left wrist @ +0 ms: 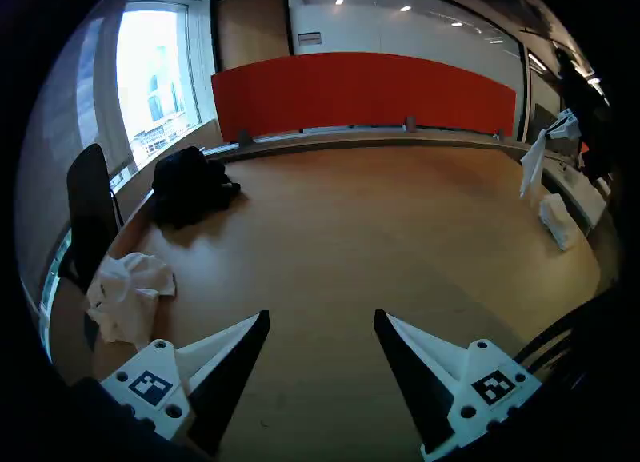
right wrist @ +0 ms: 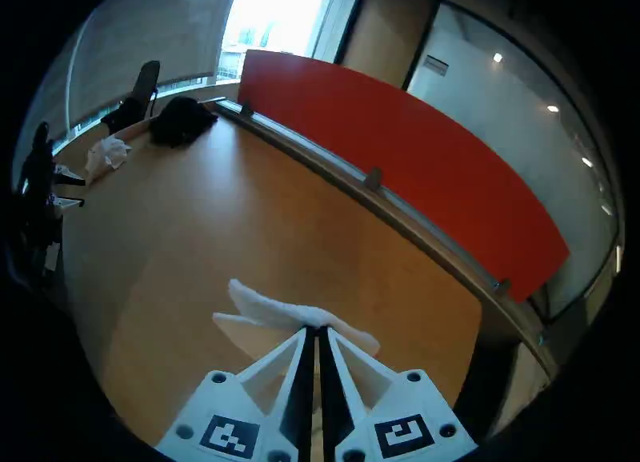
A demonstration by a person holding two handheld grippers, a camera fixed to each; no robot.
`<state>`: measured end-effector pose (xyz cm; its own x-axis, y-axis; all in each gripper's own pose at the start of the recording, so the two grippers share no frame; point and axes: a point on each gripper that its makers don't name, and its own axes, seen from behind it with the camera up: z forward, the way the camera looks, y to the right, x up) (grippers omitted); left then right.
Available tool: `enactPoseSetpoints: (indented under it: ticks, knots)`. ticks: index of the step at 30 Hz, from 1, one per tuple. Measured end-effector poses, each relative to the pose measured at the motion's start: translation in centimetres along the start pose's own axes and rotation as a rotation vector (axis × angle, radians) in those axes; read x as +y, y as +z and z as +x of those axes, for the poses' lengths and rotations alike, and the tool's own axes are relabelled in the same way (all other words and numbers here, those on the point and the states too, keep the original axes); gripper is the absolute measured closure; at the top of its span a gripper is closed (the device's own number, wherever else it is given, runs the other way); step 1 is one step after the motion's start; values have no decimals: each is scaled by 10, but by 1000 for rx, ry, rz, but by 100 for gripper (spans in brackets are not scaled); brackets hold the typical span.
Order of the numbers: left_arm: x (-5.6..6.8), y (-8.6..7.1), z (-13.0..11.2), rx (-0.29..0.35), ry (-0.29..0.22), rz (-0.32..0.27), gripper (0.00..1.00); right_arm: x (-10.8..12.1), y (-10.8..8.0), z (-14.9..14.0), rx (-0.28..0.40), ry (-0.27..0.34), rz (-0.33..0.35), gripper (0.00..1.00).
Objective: Fold towel
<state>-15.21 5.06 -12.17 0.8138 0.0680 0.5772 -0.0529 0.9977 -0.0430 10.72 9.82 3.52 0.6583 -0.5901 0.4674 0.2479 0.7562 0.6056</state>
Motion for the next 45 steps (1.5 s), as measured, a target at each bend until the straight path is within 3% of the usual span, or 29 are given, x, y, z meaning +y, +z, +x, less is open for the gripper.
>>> enactPoseSetpoints:
  ticks: [9,21,35,45]
  knots:
    - [4,2,5,-3,8,2,3,35,-4,-19,-35,16,-39,97]
    - [10,5,11,-5,23,-3,3,66,-12,-40,-67,39,-79,97]
    - [21,4,16,-2,41,-18,3,75,-34,-70,-92,65,-106,97]
    - [27,2,15,-1,56,-31,3,70,-62,-132,-163,116,-127,97]
